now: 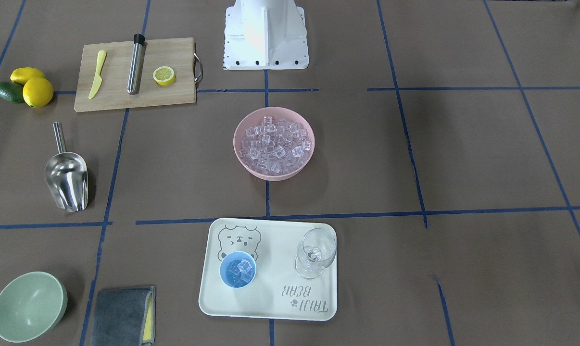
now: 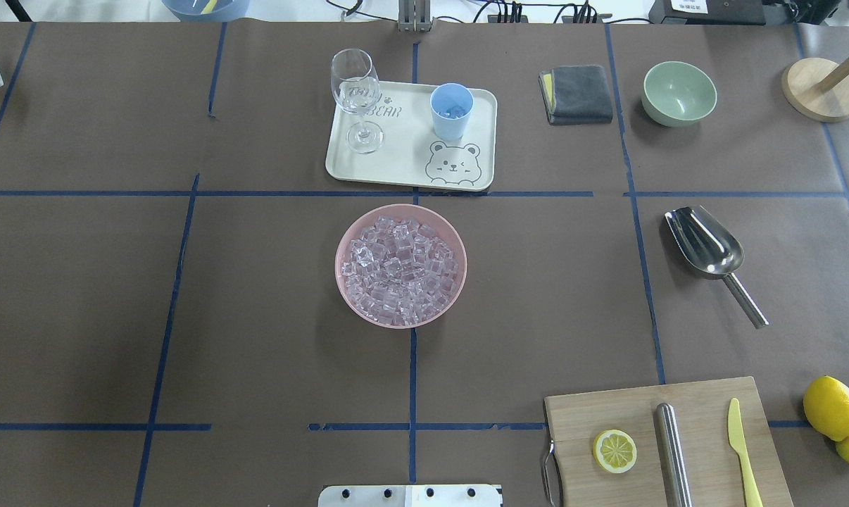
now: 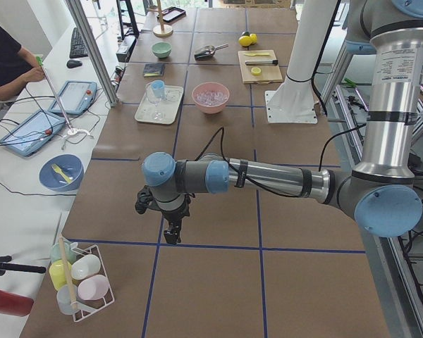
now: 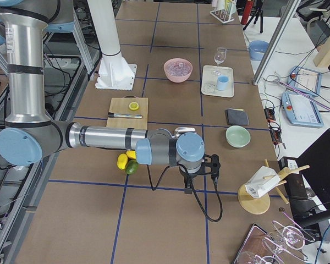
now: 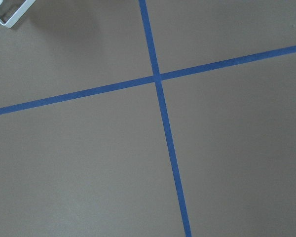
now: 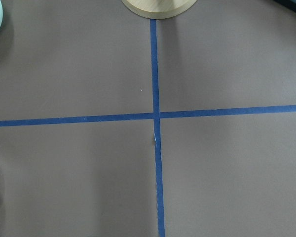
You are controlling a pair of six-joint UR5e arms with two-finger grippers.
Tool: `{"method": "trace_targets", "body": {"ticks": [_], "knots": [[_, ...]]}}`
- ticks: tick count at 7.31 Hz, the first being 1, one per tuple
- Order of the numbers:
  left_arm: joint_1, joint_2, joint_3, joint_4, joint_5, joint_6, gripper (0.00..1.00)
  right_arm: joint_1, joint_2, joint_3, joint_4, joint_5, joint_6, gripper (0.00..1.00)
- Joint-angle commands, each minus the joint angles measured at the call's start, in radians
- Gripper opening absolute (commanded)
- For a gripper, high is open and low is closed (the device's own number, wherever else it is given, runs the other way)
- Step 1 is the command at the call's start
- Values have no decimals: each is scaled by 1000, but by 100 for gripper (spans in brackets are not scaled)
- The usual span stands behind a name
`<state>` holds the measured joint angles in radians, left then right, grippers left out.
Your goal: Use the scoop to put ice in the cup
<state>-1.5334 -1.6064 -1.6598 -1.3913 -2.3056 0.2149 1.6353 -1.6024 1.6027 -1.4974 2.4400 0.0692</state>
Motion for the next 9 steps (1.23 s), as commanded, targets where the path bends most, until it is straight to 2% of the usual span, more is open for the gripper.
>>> {"method": "trace_targets", "body": {"ticks": [1, 3, 5, 9], "knots": [[-1, -4, 0, -2, -3, 0, 100, 0, 1, 0, 2, -3, 0, 100], [-11, -15, 2, -47, -15, -2, 100, 0, 5, 0, 2, -4, -2, 100], [-28, -17, 2, -83, -75, -72, 100, 0, 12, -1, 2, -4, -2, 100], [-37, -15, 31, -89, -78, -129, 100, 0, 13, -3, 2, -4, -2, 100]]}}
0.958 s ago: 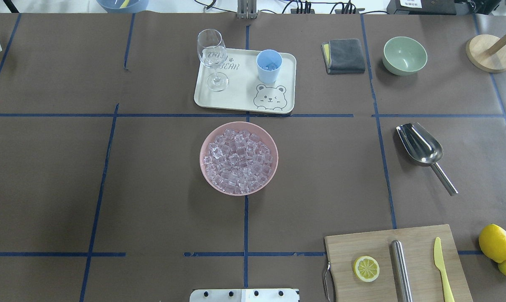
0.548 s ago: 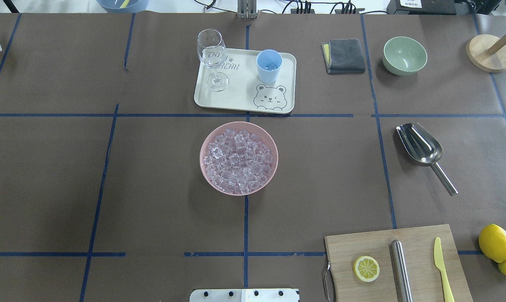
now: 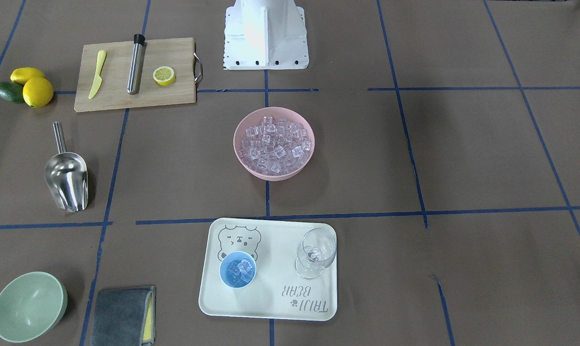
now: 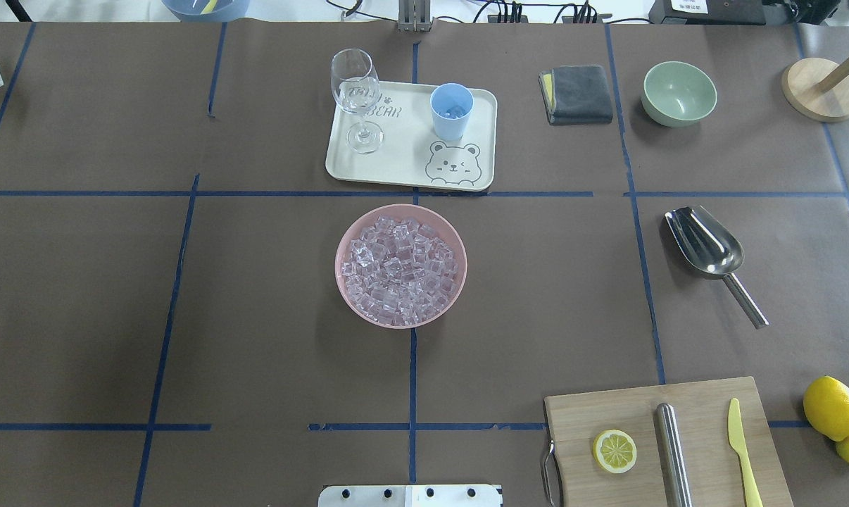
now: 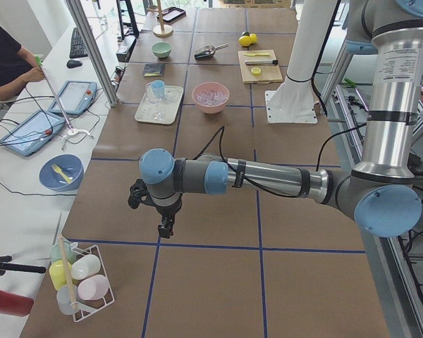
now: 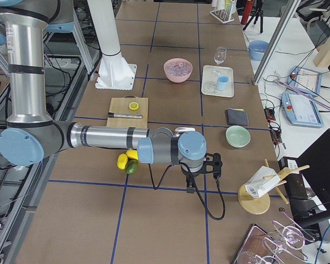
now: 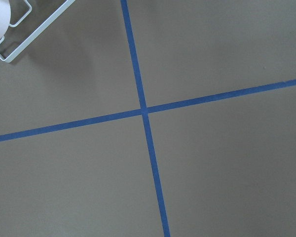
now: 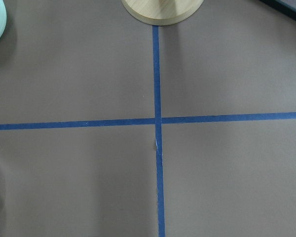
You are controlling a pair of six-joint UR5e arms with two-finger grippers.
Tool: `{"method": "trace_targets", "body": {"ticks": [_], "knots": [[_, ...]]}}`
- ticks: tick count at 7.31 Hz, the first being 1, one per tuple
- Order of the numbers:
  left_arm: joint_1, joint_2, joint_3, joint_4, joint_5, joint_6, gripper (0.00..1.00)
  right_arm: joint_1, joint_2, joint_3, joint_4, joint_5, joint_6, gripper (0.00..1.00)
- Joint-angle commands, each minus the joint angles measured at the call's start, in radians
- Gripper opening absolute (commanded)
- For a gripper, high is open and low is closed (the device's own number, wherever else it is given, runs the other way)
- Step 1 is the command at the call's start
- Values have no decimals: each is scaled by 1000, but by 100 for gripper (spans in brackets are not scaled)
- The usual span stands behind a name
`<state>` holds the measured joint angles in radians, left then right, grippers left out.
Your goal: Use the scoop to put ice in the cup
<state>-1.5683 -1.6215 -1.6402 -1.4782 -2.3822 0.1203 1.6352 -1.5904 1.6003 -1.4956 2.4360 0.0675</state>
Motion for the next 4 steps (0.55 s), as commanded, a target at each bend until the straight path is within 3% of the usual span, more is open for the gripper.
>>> {"method": "trace_targets", "body": {"ticks": [1, 4], "knots": [[-2, 0, 17, -2, -2, -39, 100, 0, 1, 0, 0, 0, 0, 100], [-2, -2, 34, -60, 0, -108, 100, 0, 1, 0, 0, 0, 0, 100]]}}
